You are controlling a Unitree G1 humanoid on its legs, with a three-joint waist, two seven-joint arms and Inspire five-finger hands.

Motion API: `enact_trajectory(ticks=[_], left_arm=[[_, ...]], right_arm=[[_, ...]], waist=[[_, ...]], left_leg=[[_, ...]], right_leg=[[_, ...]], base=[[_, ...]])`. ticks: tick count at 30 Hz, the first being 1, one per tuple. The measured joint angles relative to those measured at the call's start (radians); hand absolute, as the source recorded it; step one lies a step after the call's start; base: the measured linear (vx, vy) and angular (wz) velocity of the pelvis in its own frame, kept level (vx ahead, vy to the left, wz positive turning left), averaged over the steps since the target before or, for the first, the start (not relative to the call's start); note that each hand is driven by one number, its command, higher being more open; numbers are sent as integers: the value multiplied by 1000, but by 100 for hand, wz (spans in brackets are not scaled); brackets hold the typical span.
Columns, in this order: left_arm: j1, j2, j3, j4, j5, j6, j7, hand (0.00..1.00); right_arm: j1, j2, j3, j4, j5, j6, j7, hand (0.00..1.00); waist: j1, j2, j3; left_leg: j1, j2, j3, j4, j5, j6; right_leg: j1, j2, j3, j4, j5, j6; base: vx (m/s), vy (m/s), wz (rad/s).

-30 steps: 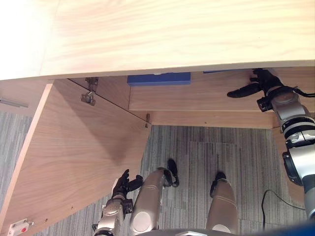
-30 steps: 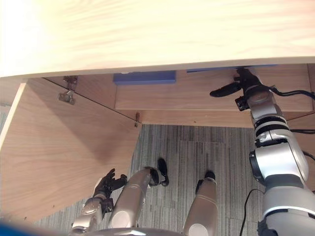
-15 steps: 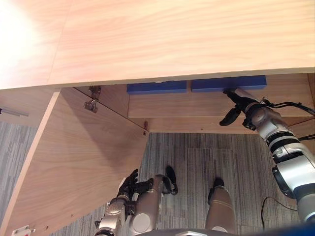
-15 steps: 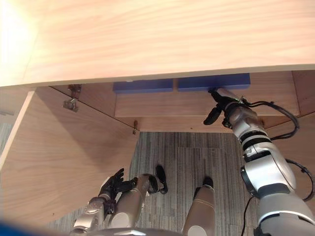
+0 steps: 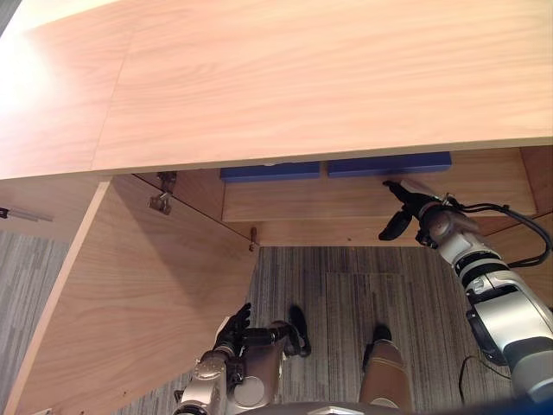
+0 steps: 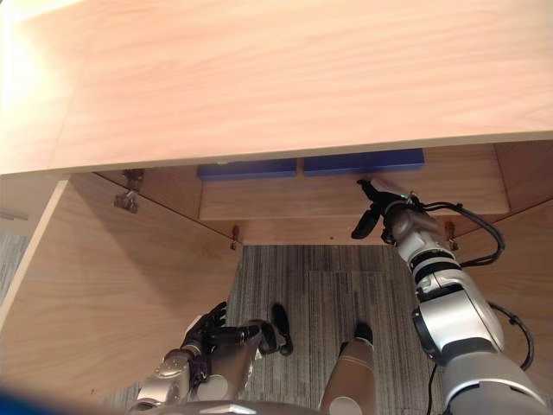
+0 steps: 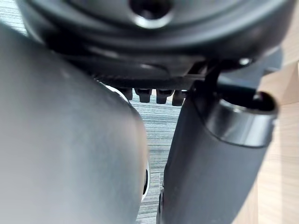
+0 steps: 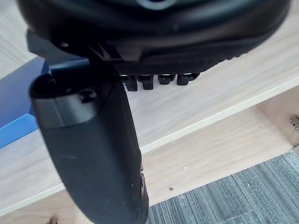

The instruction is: Walk over to the cabinet, pick up the folder, carry it to the office cabinet, place the folder inside the office cabinet, then close the office cabinet door

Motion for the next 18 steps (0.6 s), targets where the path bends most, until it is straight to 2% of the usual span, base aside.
enact_trajectory(ticks=[4,5,7,8,9,10,11,14,16,18], left_arm=[[-4,0,13,32,13,0,2,100],[-5,0,21,43,16,0,5,100],[-6,0,39,56,39,0,12,100],[-6,-1,45,58,45,0,13,100],[-5,-1,57,63,57,0,16,100],[-5,-1,61,72,69,-1,23,100],[-6,-2,66,77,74,-1,24,100],[-6,7,95,98,108,0,26,100],[-3,16,112,110,145,1,28,100],[0,27,136,124,173,1,35,100]], right_arm=[[26,67,0,1,-2,38,6,100],[38,98,0,3,-30,42,4,100],[47,154,3,10,-82,53,16,100],[51,164,2,10,-83,53,19,100],[60,175,2,11,-83,49,28,100],[75,179,0,11,-84,48,31,100],[82,179,-2,11,-83,49,30,100],[127,191,-23,0,-77,49,26,100],[206,191,-33,-65,-65,51,18,100],[282,194,-33,-133,18,47,11,100]], waist=[[-7,-11,-19],[-8,-17,-25],[-13,-28,-33],[-15,-36,-39],[-14,-54,-52],[-16,-59,-55],[-18,-60,-57],[-25,-102,-84],[-48,-135,-106],[-65,-164,-116]], left_leg=[[52,11,-2,-73,41,-17],[64,24,-11,-84,47,-21],[74,33,-97,-91,60,-40],[76,25,-132,-100,67,-51],[84,13,-206,-126,86,-76],[111,13,-267,-156,90,-80],[123,17,-280,-166,90,-80],[162,28,-276,-220,104,-84],[182,31,-246,-231,99,-93],[218,28,-208,-245,88,-94]], right_leg=[[62,28,-14,-96,46,-16],[85,48,-17,-131,64,-24],[114,86,-16,-179,97,-46],[116,97,-13,-189,107,-44],[118,106,0,-205,119,-45],[142,121,6,-233,135,-47],[155,129,8,-248,142,-48],[170,153,59,-303,184,-50],[169,166,121,-334,216,-43],[166,176,199,-356,240,-34]], base=[[25,-49,-9],[14,-92,-16],[10,-110,-18],[-4,-113,-17],[-3,-134,-17],[0,-109,-14],[-40,-71,-24],[-91,-22,-42],[-101,30,-65],[-96,81,-113]])
